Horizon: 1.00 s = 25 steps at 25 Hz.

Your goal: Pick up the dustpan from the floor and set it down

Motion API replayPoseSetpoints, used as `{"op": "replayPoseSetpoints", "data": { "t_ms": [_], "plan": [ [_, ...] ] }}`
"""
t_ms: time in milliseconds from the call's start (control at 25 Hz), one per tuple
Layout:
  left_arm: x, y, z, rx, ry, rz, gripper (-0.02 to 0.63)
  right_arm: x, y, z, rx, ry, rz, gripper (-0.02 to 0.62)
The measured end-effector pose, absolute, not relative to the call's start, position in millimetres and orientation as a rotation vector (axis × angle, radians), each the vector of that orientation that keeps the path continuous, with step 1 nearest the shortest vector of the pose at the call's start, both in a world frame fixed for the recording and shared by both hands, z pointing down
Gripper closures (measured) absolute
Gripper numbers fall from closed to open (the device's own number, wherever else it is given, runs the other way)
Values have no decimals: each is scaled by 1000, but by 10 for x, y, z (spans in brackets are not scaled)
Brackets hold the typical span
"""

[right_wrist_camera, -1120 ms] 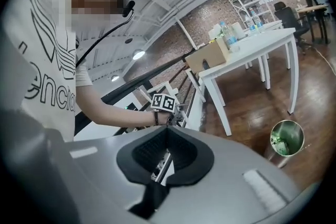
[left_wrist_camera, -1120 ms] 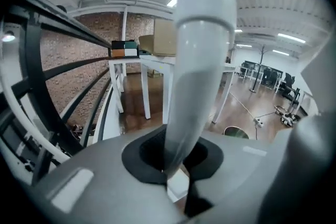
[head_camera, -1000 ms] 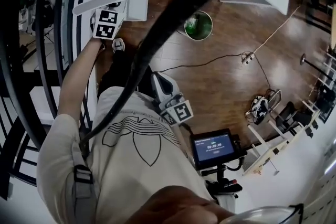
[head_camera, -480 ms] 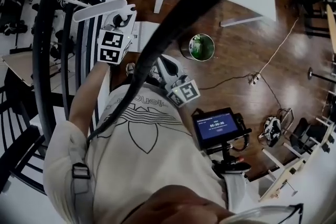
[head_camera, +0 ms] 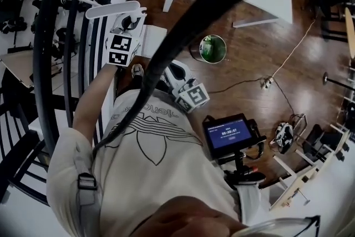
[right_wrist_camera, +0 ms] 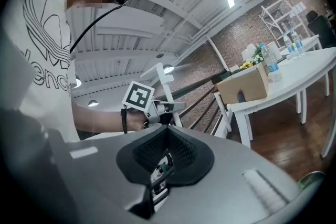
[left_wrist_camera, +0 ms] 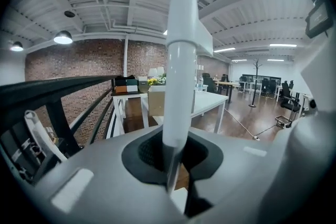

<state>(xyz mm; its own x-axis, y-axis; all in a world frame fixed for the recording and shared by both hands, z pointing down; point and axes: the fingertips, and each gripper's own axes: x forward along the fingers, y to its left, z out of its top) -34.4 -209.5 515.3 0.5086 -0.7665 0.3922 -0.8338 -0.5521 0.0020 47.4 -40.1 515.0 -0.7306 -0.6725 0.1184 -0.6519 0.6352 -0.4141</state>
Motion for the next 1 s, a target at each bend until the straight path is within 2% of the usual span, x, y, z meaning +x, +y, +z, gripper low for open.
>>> {"op": "replayPoseSetpoints", "data": {
  "t_ms": [480, 880, 920, 960, 1000],
  "plan": [
    [-226, -2269, 6813, 2461, -1271, 675, 549, 673, 81, 5605, -1239, 2847, -929, 594],
    [-253, -2431, 7348, 2459, -1210, 814, 546, 722, 139, 5607, -1293, 2828, -983, 594],
    [-277, -2473, 7340, 2455, -1242, 845, 514, 738, 119, 5622, -1294, 2829, -974, 594],
    [-317, -2508, 7309, 2454, -1291, 885, 448, 752, 101, 5646, -1294, 2833, -962, 594],
    [-375, -2530, 7246, 2456, -1359, 919, 422, 763, 85, 5672, -1293, 2839, -949, 594]
  ]
}}
